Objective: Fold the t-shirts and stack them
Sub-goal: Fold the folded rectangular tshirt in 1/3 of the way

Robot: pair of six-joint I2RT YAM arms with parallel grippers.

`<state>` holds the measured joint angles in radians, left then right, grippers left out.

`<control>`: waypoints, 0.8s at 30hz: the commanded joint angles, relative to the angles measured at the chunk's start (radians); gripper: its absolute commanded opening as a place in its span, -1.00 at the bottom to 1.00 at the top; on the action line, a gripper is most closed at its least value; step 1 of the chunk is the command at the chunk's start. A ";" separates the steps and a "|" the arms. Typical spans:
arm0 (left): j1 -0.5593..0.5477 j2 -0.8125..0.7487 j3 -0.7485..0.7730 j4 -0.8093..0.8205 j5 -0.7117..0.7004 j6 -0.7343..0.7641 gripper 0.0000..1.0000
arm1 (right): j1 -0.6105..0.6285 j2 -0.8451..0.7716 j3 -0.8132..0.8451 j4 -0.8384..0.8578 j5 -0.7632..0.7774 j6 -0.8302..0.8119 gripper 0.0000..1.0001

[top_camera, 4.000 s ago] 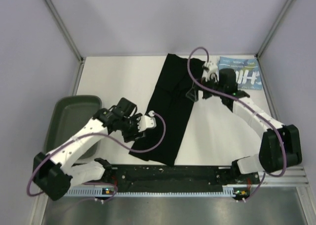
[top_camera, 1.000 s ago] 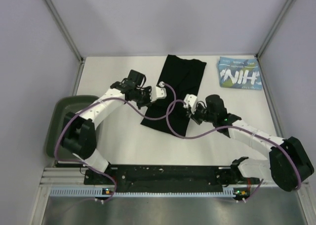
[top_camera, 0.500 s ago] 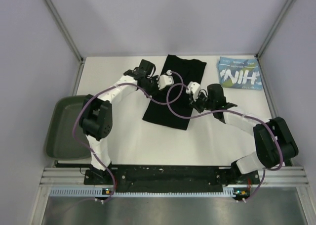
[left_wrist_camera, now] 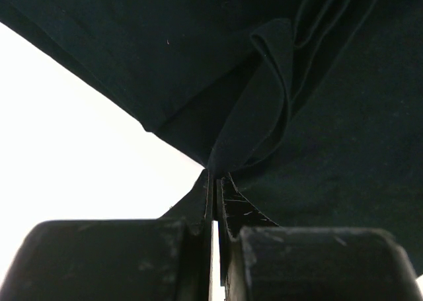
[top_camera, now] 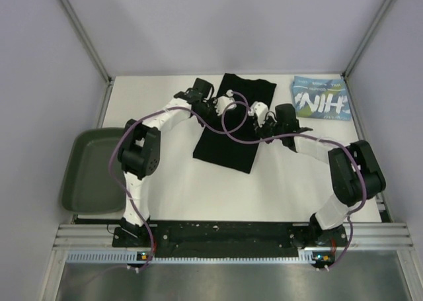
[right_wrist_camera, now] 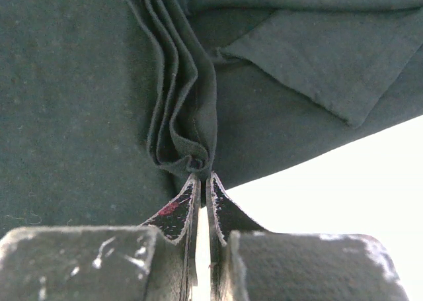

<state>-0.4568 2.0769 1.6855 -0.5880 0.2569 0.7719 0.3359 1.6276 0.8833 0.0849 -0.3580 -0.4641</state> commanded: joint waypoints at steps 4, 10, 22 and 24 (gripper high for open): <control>-0.011 0.040 0.060 0.071 -0.059 -0.005 -1.00 | -0.011 0.061 0.094 -0.036 0.027 -0.035 -1.00; -0.020 0.063 0.066 0.096 -0.107 -0.005 -0.81 | -0.014 0.103 0.141 -0.080 0.097 -0.034 -1.00; -0.014 0.103 0.248 0.317 -0.262 -0.164 0.07 | -0.113 0.209 0.373 -0.056 0.202 0.146 -0.14; -0.005 0.109 0.310 0.277 -0.262 -0.187 0.11 | -0.133 0.193 0.411 -0.082 0.189 0.153 -0.14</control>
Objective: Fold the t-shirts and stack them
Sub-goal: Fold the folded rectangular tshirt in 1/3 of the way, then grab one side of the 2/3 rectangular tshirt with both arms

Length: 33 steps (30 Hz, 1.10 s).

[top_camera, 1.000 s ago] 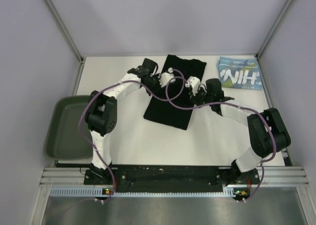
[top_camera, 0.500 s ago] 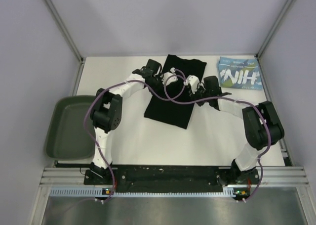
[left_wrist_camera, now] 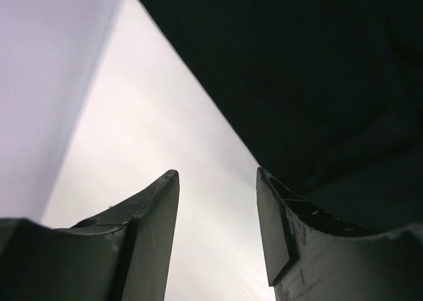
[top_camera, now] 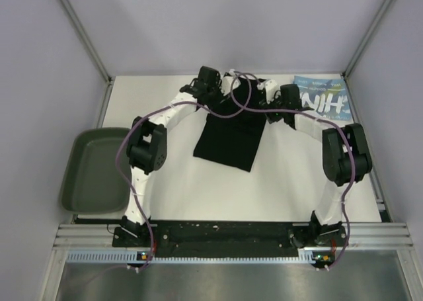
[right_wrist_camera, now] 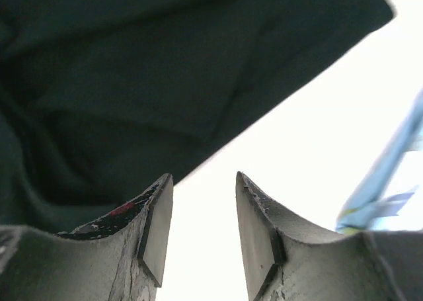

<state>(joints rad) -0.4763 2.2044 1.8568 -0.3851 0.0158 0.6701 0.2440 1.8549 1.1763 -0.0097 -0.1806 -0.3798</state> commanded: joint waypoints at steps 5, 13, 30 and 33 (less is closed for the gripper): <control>0.050 -0.092 0.167 -0.075 0.160 -0.074 0.00 | -0.055 -0.195 0.038 -0.035 -0.112 -0.023 -0.14; 0.054 -0.504 -0.424 -0.133 0.610 0.359 0.09 | 0.129 -0.563 -0.321 -0.111 -0.332 -0.439 0.29; 0.044 -0.560 -0.823 -0.034 0.524 0.746 0.23 | 0.388 -0.516 -0.515 -0.096 -0.178 -0.574 0.29; 0.036 -0.540 -0.835 -0.003 0.495 0.747 0.23 | 0.388 -0.478 -0.497 -0.127 -0.168 -0.593 0.22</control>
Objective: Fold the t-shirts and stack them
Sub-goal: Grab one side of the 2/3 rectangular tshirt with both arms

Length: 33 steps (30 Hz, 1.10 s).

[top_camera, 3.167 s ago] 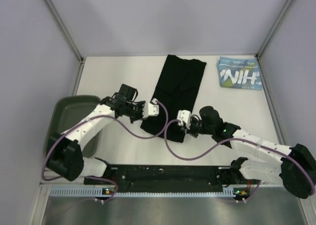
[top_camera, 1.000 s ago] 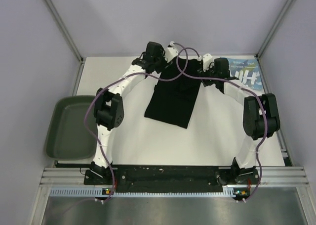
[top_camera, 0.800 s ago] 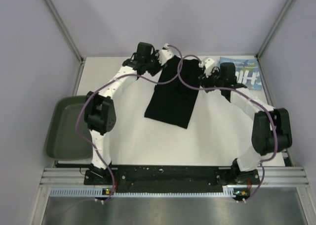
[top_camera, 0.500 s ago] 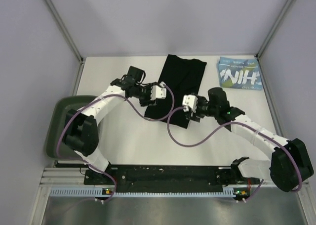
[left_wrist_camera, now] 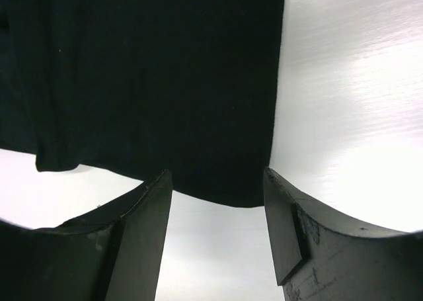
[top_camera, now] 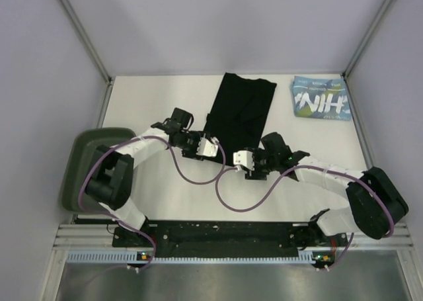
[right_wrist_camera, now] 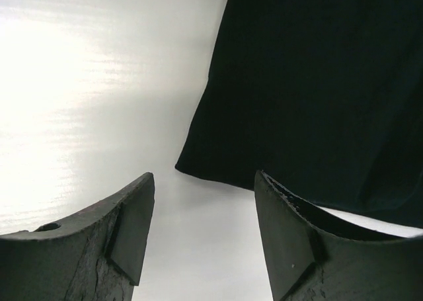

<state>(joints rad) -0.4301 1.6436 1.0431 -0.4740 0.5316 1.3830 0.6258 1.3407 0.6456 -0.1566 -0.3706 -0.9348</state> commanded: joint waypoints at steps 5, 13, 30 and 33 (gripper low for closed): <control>-0.015 0.064 -0.023 0.058 -0.068 0.071 0.18 | 0.018 0.074 0.032 0.000 -0.010 -0.048 0.19; -0.032 0.123 0.006 0.029 -0.104 0.073 0.15 | 0.031 0.146 0.055 0.009 0.036 -0.042 0.12; -0.045 -0.002 -0.003 -0.081 -0.122 -0.081 -1.00 | 0.072 0.042 0.103 -0.208 0.114 0.007 -1.00; -0.047 -0.071 -0.005 -0.185 -0.107 -0.101 -1.00 | 0.101 -0.026 0.118 -0.303 0.121 0.028 -1.00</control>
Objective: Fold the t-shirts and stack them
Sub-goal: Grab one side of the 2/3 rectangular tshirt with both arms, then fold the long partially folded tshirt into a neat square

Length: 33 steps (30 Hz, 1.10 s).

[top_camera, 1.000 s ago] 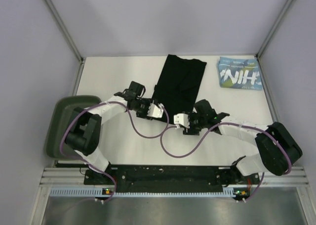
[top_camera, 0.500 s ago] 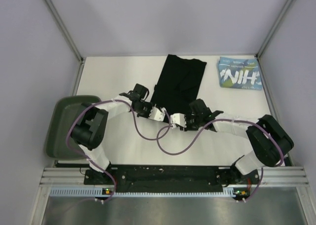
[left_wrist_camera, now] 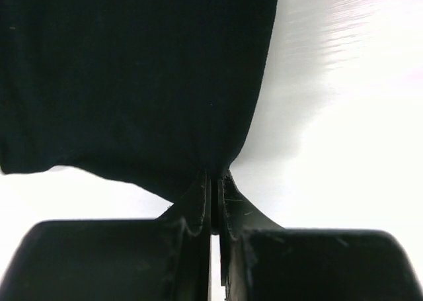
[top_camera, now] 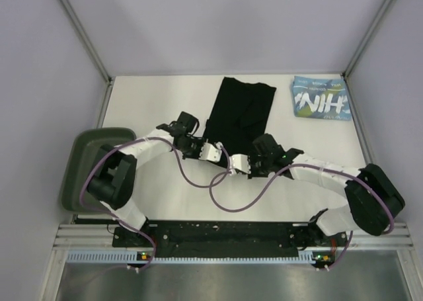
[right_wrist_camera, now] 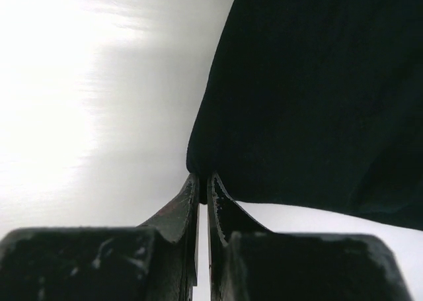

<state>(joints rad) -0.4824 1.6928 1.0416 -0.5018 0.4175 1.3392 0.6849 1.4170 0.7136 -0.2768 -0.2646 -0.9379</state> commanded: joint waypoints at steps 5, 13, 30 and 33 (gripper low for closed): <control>-0.004 -0.244 -0.002 -0.377 0.043 -0.067 -1.00 | 0.103 -0.252 0.069 -0.362 0.011 0.066 -1.00; -0.022 -0.395 0.110 -0.704 0.109 -0.129 -1.00 | 0.218 -0.453 0.153 -0.576 -0.051 0.140 -1.00; -0.018 -0.294 0.402 -0.657 0.096 -0.403 -1.00 | 0.001 -0.475 0.247 -0.495 -0.131 0.278 -1.00; -0.007 -0.217 0.460 -0.611 0.101 -0.425 -1.00 | -0.089 -0.448 0.256 -0.432 -0.165 0.298 -1.00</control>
<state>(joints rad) -0.5129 1.3998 1.4181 -1.2018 0.5560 0.9909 0.6930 0.9421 0.9249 -0.7506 -0.3965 -0.6933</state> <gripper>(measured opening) 0.021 0.017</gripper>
